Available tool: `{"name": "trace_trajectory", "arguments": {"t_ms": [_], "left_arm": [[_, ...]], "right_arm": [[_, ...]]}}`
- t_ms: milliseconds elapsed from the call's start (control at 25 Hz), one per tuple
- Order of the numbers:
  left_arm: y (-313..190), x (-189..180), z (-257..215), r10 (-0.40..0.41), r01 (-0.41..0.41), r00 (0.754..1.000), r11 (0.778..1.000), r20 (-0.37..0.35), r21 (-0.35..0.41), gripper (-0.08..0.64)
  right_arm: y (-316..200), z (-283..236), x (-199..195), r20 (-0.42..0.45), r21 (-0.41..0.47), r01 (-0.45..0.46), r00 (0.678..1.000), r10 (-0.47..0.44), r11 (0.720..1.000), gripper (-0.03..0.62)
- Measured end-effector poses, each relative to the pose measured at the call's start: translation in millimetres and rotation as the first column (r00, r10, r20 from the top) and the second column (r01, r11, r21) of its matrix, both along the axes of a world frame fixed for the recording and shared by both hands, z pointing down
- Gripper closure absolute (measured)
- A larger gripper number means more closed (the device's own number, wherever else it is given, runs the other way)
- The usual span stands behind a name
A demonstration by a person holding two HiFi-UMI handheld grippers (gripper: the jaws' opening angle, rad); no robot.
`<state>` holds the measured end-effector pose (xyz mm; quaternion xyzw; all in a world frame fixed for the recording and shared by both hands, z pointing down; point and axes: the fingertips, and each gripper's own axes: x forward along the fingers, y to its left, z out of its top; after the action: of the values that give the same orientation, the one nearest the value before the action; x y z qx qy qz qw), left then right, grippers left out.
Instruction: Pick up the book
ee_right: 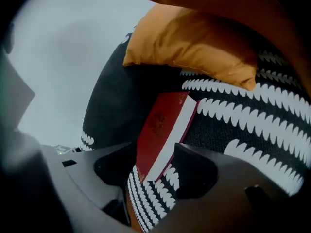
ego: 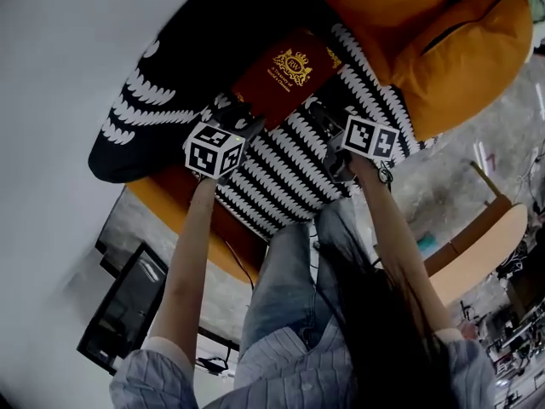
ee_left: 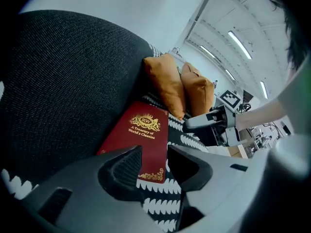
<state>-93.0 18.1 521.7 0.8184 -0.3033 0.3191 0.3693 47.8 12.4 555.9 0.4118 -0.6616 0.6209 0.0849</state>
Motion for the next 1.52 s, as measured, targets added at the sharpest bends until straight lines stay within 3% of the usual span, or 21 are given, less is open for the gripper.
{"name": "trace_trajectory", "arguments": {"t_ms": [200,440,640,680,720,760,880,1120,1320,1520], "left_arm": [[-8.2,9.7,34.2,0.018,-0.018,1.000,0.999,0.005,-0.031,0.407],[-11.8,8.0,59.5,0.030,-0.030,1.000,0.998,-0.002,-0.048,0.407],[-4.4,5.4,63.0,0.029,-0.029,1.000,0.998,-0.010,-0.055,0.407],[-2.0,4.5,60.1,0.029,-0.029,1.000,0.998,-0.011,-0.054,0.407],[0.7,3.0,55.4,0.027,-0.028,1.000,0.998,-0.013,-0.052,0.407],[3.3,0.7,49.7,0.024,-0.024,1.000,0.999,-0.014,-0.048,0.407],[3.5,-9.3,42.8,-0.002,0.002,1.000,0.999,-0.012,-0.042,0.407],[-6.9,-25.5,65.9,-0.058,0.058,0.998,0.996,-0.002,-0.064,0.407],[-4.7,-41.3,65.4,-0.032,0.033,0.999,0.996,0.017,-0.086,0.397],[-6.4,-29.1,75.1,-0.010,0.012,1.000,0.989,0.011,-0.149,0.308]], "right_arm": [[-12.7,35.9,2.6,0.054,-0.080,-0.131,0.989,0.136,0.988,0.359],[-20.5,60.9,-21.4,0.061,-0.092,-0.083,0.994,0.089,0.992,0.359],[-21.8,68.6,-34.9,0.073,-0.154,-0.128,0.987,0.140,0.980,0.360],[-20.1,68.9,-34.6,0.053,-0.167,-0.133,0.988,0.143,0.977,0.378],[-17.8,66.9,-33.7,0.027,-0.172,-0.135,0.990,0.142,0.976,0.445],[-15.4,62.4,-32.8,0.002,-0.169,-0.134,0.991,0.136,0.976,0.500],[-13.8,52.0,-34.2,-0.021,-0.167,-0.105,0.994,0.103,0.980,0.508],[-22.8,69.8,-26.9,0.031,-0.218,-0.085,0.995,0.094,0.972,0.540],[-11.0,61.6,-21.9,-0.044,-0.165,0.055,0.997,-0.064,0.985,0.543],[3.9,61.3,6.5,-0.059,-0.169,0.147,0.986,-0.159,0.975,0.541]]}}
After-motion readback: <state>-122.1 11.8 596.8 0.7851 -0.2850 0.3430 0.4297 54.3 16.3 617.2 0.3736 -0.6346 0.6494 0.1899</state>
